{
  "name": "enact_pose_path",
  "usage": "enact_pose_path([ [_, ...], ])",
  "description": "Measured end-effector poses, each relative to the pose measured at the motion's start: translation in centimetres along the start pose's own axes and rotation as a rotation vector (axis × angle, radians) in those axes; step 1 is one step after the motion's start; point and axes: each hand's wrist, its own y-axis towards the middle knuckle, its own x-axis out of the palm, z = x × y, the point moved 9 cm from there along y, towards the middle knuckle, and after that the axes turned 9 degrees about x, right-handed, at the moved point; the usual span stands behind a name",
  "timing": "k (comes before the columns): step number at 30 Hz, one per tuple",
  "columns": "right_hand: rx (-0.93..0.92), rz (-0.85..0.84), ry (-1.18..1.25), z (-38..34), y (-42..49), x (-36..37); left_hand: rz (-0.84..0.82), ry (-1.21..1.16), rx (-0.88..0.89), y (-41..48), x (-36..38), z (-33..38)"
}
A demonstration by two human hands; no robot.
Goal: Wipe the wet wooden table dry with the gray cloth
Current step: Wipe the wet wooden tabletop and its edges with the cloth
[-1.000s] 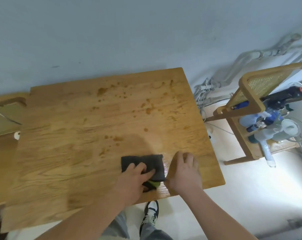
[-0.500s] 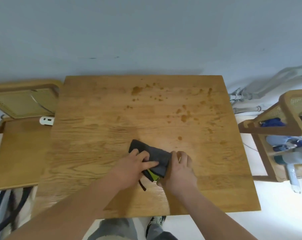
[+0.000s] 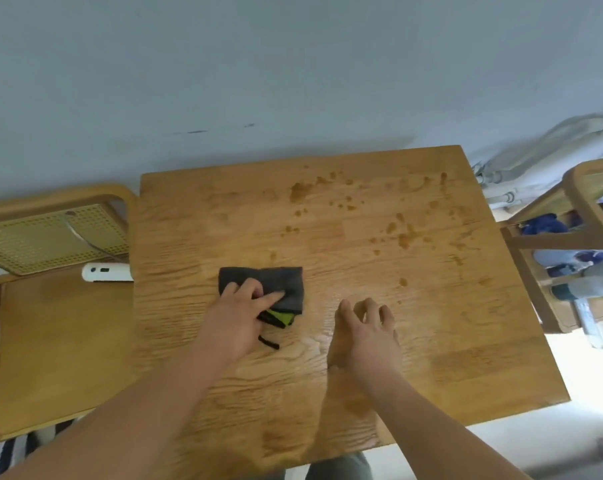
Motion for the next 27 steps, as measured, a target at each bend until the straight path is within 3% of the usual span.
enact_pose_path([
  [2,0.017,-0.005,0.023,-0.1,-0.2,0.1,0.082,-0.076,-0.220,0.2,-0.8,-0.8],
  [4,0.033,-0.024,0.034,0.0,-0.1,0.1,0.081,-0.059,-0.213,-0.1,-0.2,1.9],
  [7,0.035,-0.067,-0.008,0.0,0.0,0.0,-0.089,-0.022,0.128,-2.1,2.3,7.0],
  [10,0.011,-0.097,-0.082,-0.4,0.5,-1.5,-0.200,0.026,0.425,-1.9,1.8,6.1],
  [12,-0.012,-0.079,-0.131,-1.2,1.5,-3.5,-0.156,0.030,0.295,0.0,0.4,2.9],
  [15,-0.078,-0.004,-0.110,-3.5,4.0,-6.9,0.063,-0.109,-0.167,1.3,-1.9,-0.3],
  [17,-0.145,0.003,-0.071,-5.4,5.8,-8.3,0.067,-0.094,-0.229,1.3,-1.7,1.2],
  [21,-0.234,0.027,-0.178,-7.9,8.9,-9.2,-0.139,-0.024,0.262,1.8,-1.1,4.3],
  [23,-0.231,-0.009,-0.236,-8.1,10.2,-8.7,-0.138,0.032,0.330,3.0,-2.1,1.1],
  [24,-0.219,-0.037,-0.229,-8.0,10.7,-8.4,-0.104,0.044,0.244,4.0,-2.8,-1.1],
  [27,-0.216,-0.070,-0.201,-7.6,11.5,-8.3,0.133,-0.137,-0.275,5.7,-5.0,-5.7],
])
